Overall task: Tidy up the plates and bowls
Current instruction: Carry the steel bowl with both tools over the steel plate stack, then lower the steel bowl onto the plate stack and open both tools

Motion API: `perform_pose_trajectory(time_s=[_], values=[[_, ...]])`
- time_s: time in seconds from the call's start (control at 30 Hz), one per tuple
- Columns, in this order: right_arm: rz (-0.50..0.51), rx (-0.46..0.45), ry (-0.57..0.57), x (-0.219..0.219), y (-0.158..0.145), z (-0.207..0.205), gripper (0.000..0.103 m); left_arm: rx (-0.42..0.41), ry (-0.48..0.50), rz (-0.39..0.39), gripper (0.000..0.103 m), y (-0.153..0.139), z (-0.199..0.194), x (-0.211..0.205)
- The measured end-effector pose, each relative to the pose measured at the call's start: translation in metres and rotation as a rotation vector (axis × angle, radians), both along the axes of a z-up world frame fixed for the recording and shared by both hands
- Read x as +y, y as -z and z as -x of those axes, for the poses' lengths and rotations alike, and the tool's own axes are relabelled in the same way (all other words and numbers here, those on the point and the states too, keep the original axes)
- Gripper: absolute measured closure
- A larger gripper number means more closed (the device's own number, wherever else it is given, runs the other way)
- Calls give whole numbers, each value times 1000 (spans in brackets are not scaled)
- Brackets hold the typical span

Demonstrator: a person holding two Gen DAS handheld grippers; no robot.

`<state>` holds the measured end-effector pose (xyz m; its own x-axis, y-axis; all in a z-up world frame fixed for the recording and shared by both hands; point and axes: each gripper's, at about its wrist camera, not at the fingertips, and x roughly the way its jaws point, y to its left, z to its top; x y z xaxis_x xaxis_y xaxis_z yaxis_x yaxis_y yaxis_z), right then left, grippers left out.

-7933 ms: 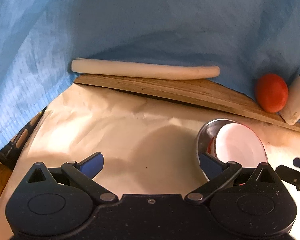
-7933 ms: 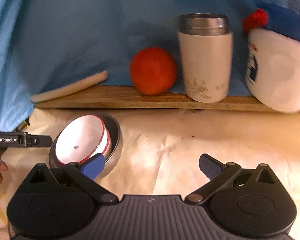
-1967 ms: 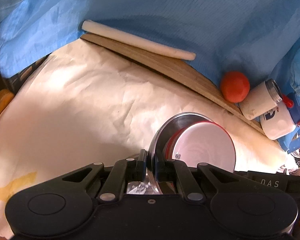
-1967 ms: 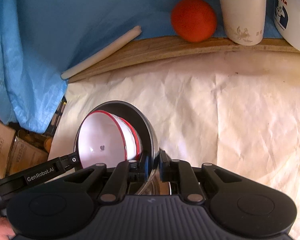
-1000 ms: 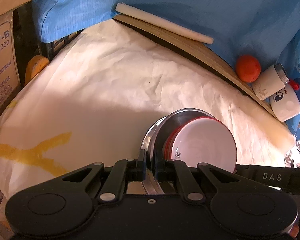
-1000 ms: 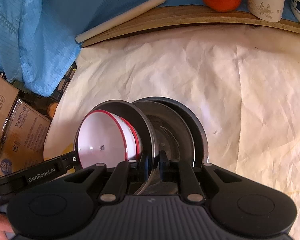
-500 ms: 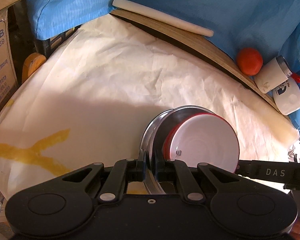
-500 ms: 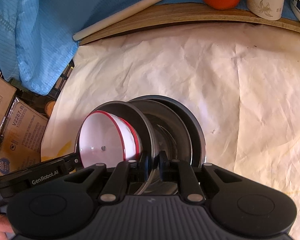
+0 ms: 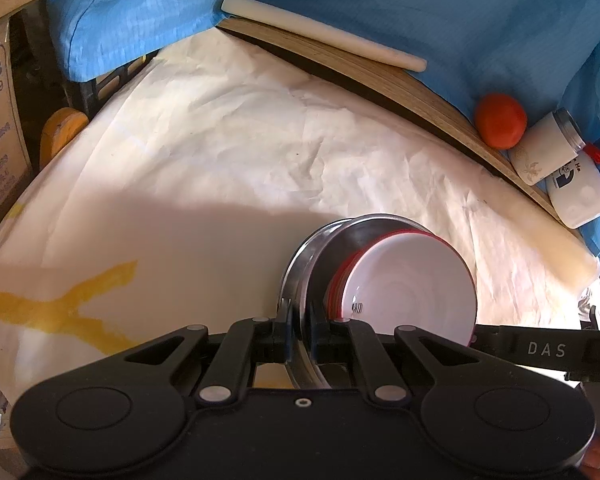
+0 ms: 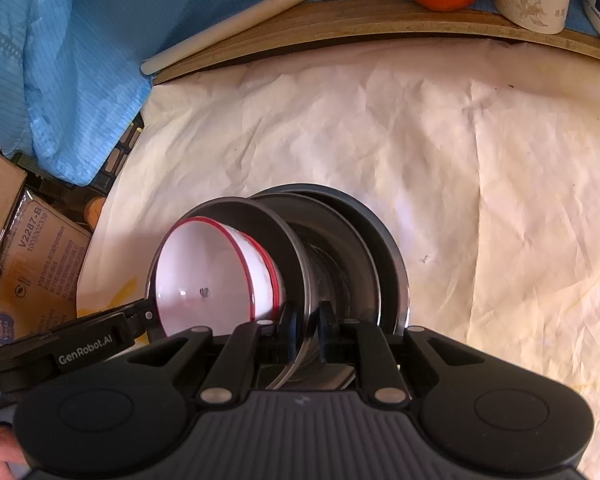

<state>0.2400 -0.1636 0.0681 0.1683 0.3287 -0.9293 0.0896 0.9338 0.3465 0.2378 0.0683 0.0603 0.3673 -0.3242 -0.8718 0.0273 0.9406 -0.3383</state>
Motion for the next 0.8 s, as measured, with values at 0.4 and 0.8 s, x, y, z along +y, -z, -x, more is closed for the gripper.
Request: perform_pose_trajectory(time_s=[0.4,0.8], values=[[0,19,10,-6,4,0,90,-3,21,-4,97,5,-2,-8],[3,25,23,-12,7,-1,90,2,43,-9,97,10,-5,-16]])
